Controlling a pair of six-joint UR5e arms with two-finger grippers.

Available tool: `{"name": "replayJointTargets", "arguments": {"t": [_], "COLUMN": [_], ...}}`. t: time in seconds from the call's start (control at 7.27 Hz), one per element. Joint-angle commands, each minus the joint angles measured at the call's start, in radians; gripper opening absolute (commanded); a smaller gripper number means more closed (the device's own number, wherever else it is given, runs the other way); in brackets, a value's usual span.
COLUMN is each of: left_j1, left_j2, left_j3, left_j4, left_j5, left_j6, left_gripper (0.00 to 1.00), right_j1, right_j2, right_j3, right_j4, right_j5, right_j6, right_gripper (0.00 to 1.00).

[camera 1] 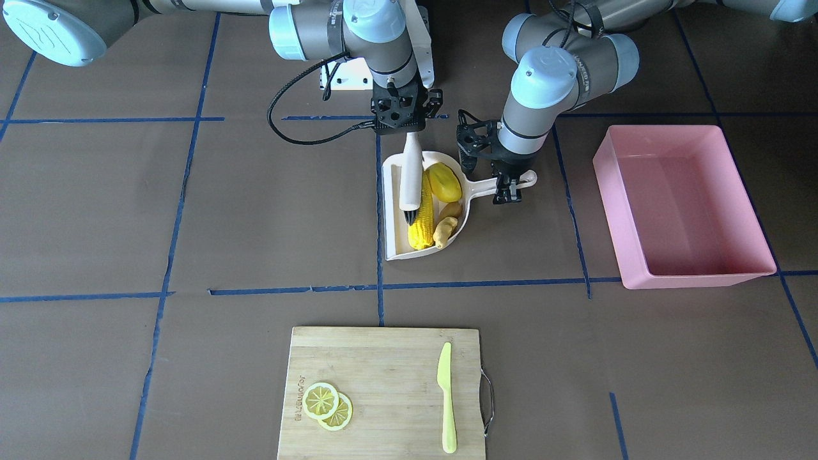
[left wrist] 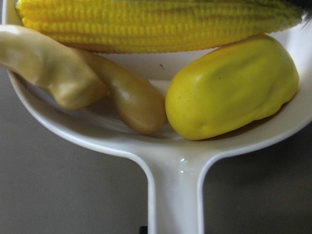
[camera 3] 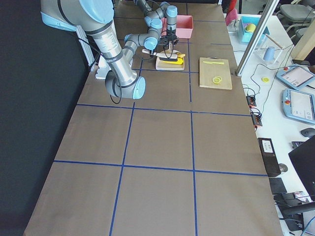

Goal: Sweep and dump trash into bin
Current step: 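Lift the brush away from the dustpan with the right gripper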

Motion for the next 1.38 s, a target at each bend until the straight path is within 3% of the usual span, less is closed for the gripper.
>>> {"name": "replayJointTargets", "arguments": {"t": [0.0, 0.55, 0.96, 1.24], "left_j1": [0.000, -0.001, -0.002, -0.002], "left_j2": [0.000, 0.000, 0.000, 0.000], "left_j3": [-0.001, -0.003, -0.003, -0.003], "left_j4": [0.000, -0.001, -0.001, -0.003], "left_j5": [-0.001, -0.003, -0.003, -0.005], "left_j6": [0.000, 0.000, 0.000, 0.000], "left_gripper": [0.00, 0.00, 0.00, 0.00], "right_j1": [-0.001, -0.001, -0.001, 0.024], "right_j2": [-0.024, -0.045, -0.071, -0.117], "right_j3": [0.017, 0.028, 0.137, 0.152], "right_j4": [-0.006, -0.037, -0.195, -0.245], "right_j5": [0.001, 0.000, 0.000, -0.003], "right_j6": [0.000, 0.000, -0.015, -0.098], "right_gripper": [0.00, 0.00, 0.00, 0.00]}}
